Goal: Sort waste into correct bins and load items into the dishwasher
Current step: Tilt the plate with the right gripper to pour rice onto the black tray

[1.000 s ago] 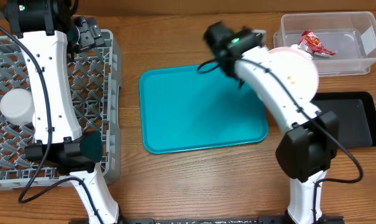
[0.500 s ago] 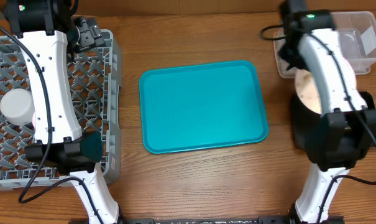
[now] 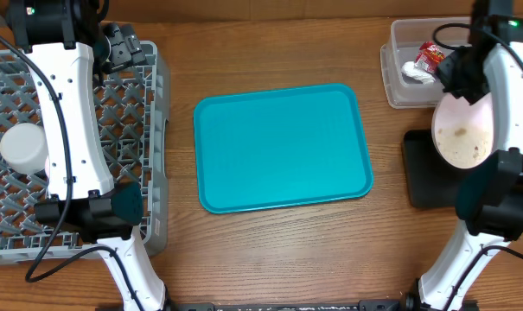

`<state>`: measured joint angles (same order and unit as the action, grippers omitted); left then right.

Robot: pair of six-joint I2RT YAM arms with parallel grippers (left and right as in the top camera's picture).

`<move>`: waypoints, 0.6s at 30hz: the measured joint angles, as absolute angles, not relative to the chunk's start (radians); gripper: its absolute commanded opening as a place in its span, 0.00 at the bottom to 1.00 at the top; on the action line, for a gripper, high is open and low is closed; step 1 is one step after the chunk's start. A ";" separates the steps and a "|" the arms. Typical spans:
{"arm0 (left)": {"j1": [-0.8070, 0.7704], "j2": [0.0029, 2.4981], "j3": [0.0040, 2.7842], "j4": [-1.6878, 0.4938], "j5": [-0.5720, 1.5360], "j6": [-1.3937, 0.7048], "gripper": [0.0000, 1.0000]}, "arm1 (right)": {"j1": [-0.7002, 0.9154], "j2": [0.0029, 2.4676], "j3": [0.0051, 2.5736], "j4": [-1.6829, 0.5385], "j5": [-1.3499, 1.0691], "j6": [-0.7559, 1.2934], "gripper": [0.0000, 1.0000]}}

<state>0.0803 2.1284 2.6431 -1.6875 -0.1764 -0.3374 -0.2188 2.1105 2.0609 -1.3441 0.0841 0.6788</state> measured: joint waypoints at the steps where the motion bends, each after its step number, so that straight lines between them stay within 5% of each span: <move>1: 0.080 2.128 2.643 -1.688 -0.177 -0.337 1.00 | -0.239 2.111 2.061 -1.349 0.066 0.677 0.04; 18: 0.080 2.128 2.643 -1.687 -0.176 -0.337 1.00 | -0.416 2.111 2.061 -1.354 -0.235 0.552 0.04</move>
<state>0.0803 2.1284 2.6431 -1.6875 -0.1764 -0.3374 -0.4164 2.1105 2.0609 -1.3540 -0.2348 0.5522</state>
